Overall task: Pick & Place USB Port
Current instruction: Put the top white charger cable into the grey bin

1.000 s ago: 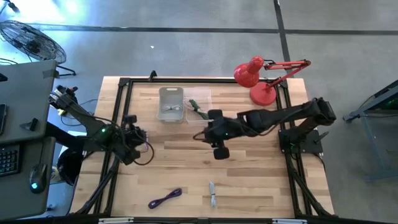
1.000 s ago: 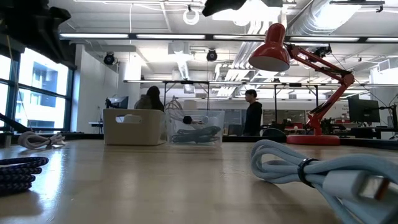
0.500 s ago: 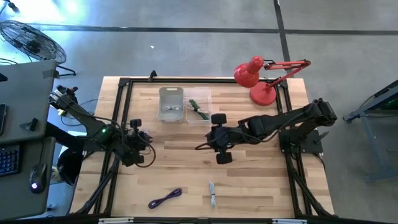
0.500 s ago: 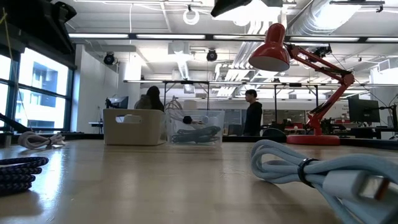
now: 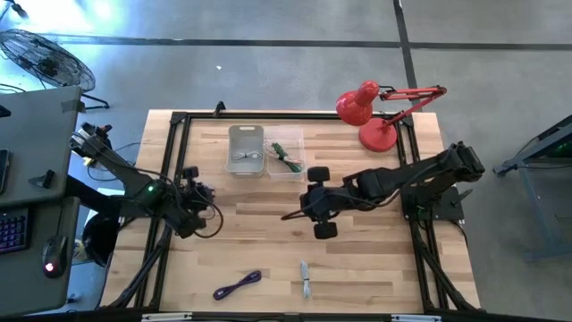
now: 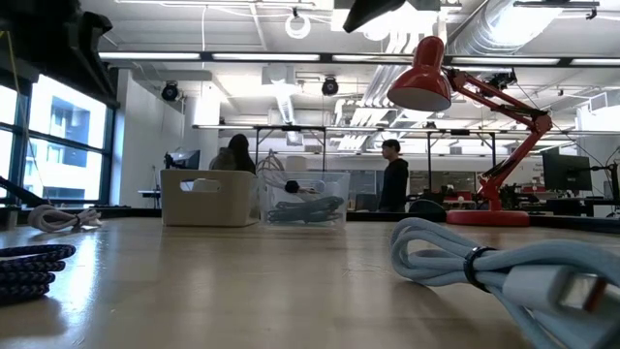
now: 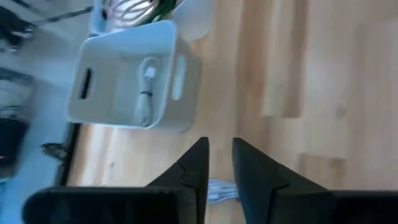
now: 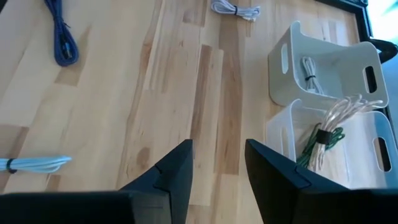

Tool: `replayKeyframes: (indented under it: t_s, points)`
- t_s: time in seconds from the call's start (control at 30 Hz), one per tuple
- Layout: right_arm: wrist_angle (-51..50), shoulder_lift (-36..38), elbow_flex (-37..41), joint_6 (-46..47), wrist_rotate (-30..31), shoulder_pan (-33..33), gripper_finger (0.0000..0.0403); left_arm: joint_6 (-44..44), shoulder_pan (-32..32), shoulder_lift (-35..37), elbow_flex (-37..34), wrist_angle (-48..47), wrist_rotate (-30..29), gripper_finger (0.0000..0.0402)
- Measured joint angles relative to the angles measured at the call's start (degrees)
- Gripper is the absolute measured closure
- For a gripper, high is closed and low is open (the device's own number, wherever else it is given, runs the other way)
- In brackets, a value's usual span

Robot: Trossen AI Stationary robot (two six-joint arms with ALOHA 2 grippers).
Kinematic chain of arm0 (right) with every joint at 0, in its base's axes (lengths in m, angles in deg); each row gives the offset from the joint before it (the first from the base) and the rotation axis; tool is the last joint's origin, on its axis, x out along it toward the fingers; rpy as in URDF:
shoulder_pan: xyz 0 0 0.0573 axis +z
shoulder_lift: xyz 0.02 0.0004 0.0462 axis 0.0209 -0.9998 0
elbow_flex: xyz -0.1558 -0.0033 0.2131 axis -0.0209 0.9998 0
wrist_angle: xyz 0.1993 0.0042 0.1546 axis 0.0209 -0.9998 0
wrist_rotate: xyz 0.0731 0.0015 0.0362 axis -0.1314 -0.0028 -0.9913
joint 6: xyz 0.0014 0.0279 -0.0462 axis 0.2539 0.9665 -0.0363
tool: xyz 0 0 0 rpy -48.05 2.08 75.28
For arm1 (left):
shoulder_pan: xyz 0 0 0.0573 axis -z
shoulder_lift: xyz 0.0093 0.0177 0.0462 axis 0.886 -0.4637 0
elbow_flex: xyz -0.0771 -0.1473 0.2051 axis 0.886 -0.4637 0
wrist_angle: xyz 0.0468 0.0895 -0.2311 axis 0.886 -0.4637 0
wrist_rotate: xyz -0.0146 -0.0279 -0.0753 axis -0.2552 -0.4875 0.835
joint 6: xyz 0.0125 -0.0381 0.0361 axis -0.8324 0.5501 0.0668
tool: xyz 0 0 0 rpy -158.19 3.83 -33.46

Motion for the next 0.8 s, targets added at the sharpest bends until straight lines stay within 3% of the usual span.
replayKeyframes:
  t_s: [0.23, 0.43, 0.57, 0.8]
  points:
    - [0.0, 0.0, 0.0, -0.15, 0.11, 1.86, 0.0265, 7.65, -0.02, 0.02, -2.24, -5.02, -2.99, 0.0247]
    - [-0.62, 0.0, 0.05, -0.17, 2.98, 3.28, 0.0265, 20.89, -0.02, 0.0, -2.77, -6.83, -0.54, 0.0172]
    - [0.55, -0.02, 2.69, -0.39, 4.86, 3.61, 0.0265, 30.13, -0.02, 0.0, -2.77, -6.64, 3.88, 0.0149]
    - [5.99, 0.19, 10.59, -2.12, 8.72, 3.37, 0.0265, 38.17, -0.02, -0.03, -2.81, -6.71, 7.8, 0.0144]
